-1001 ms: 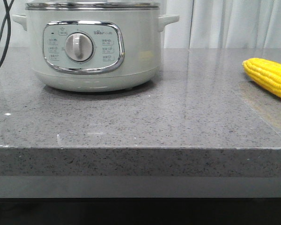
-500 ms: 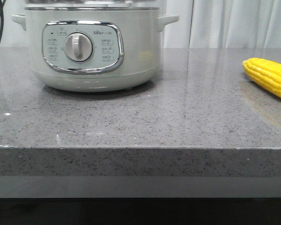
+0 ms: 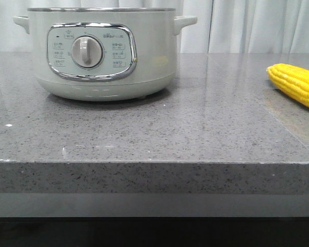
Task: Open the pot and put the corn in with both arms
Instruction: 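Lift the glass lid off the pot with the left gripper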
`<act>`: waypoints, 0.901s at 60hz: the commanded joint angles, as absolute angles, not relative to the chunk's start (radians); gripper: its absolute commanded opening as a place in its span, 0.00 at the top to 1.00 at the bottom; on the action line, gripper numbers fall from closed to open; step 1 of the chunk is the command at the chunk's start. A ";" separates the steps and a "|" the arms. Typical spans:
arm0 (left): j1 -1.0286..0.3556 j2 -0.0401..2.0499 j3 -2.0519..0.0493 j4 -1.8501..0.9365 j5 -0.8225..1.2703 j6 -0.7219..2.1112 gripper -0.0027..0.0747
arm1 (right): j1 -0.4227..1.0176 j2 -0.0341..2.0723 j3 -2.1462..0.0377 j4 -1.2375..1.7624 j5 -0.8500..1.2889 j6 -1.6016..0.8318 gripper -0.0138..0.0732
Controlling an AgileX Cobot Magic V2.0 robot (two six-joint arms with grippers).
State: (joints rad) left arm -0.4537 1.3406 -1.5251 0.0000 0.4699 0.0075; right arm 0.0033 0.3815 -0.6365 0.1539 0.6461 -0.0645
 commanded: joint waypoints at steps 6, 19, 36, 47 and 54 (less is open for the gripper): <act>-0.457 1.164 -1.506 0.024 0.435 0.000 0.70 | -0.002 0.397 -0.664 0.159 0.593 -0.068 0.21; -0.457 0.958 -1.300 0.024 0.435 0.000 0.70 | -0.002 0.397 -0.664 0.159 0.594 -0.068 0.21; -0.457 0.686 -1.019 0.022 0.438 -0.021 0.70 | -0.002 0.397 -0.664 0.159 0.600 -0.068 0.21; -0.457 0.544 -0.881 0.022 0.438 -0.021 0.70 | -0.002 0.403 -0.664 0.159 0.617 -0.068 0.21; -0.457 0.491 -0.833 0.022 0.438 -0.021 0.70 | -0.002 0.446 -0.669 0.159 0.641 -0.068 0.21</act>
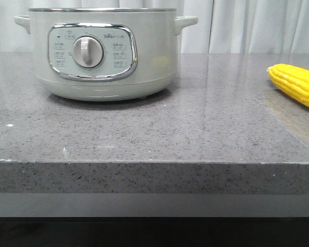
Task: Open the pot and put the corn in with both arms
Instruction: 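Lift the glass lid off the pot with the left gripper, then lower the right gripper over the yellow corn cob and grasp it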
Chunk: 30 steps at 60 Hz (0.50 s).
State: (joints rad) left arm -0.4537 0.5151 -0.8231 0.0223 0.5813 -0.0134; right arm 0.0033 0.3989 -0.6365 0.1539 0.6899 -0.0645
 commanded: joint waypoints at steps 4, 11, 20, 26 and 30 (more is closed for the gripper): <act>-0.457 0.476 -0.822 0.022 0.438 -0.021 0.70 | -0.002 0.485 -0.686 0.159 0.653 -0.068 0.21; -0.457 0.474 -0.822 0.022 0.438 -0.021 0.70 | -0.002 0.589 -0.747 0.158 0.677 -0.068 0.21; -0.457 0.474 -0.822 0.022 0.438 -0.021 0.70 | -0.002 0.757 -0.865 0.158 0.743 -0.068 0.21; -0.457 0.474 -0.822 0.022 0.438 -0.021 0.70 | -0.002 0.867 -0.944 0.158 0.795 -0.068 0.21; -0.457 0.474 -0.822 0.022 0.438 -0.021 0.70 | -0.002 0.941 -0.996 0.158 0.827 -0.068 0.21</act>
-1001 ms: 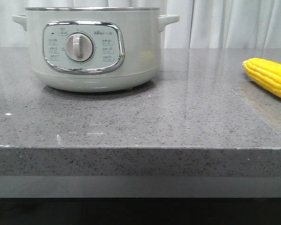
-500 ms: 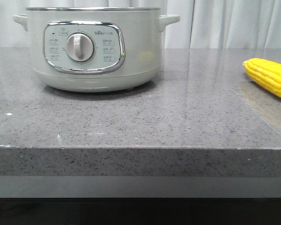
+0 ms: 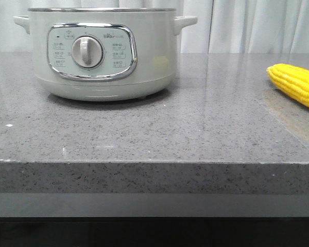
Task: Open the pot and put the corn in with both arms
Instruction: 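Lower the right gripper over the yellow corn cob and grasp it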
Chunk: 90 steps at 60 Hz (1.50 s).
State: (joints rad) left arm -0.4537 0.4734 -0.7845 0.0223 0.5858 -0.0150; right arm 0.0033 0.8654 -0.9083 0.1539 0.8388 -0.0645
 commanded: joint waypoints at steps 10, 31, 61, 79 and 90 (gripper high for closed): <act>-0.457 0.474 -0.822 0.022 0.438 -0.021 0.70 | -0.002 1.126 -1.118 0.158 0.883 -0.068 0.21; -0.457 0.474 -0.822 0.022 0.438 -0.021 0.70 | -0.002 1.419 -1.307 0.122 0.890 -0.068 0.21; -0.457 0.474 -0.822 0.022 0.438 -0.021 0.70 | 0.006 1.657 -1.421 0.122 0.910 -0.068 0.21; -0.457 0.474 -0.822 0.022 0.438 -0.021 0.70 | 0.006 1.672 -1.421 0.124 0.916 -0.068 0.21; -0.457 0.474 -0.822 0.022 0.438 -0.021 0.70 | 0.006 1.695 -1.421 0.124 0.926 -0.068 0.25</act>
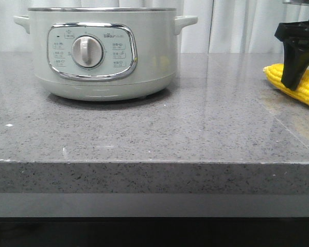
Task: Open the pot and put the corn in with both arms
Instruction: 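Lower the right gripper over the yellow corn cob and grasp it, then lift the corn cob with the right gripper and carry it over the pot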
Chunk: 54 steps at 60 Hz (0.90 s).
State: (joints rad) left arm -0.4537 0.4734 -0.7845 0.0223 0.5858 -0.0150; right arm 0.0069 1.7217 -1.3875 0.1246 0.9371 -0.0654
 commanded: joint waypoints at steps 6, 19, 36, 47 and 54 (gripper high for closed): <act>-0.457 0.474 -0.822 0.022 0.438 -0.021 0.70 | 0.006 1.705 -1.421 0.124 0.940 -0.068 0.32; -0.457 0.474 -0.822 0.022 0.438 -0.021 0.70 | 0.006 1.706 -1.421 0.124 0.945 -0.068 0.48; -0.457 0.474 -0.822 0.022 0.438 -0.021 0.70 | 0.006 1.702 -1.461 0.143 0.998 -0.068 0.48; -0.457 0.474 -0.822 0.022 0.438 -0.021 0.70 | 0.032 1.647 -1.511 0.158 1.039 -0.079 0.48; -0.457 0.474 -0.822 0.022 0.438 -0.021 0.70 | 0.067 1.580 -1.526 0.158 1.028 -0.080 0.48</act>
State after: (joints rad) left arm -0.4537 0.4734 -0.7845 0.0223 0.5858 -0.0150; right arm 0.0447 1.6782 -1.4807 0.1385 1.0486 -0.0686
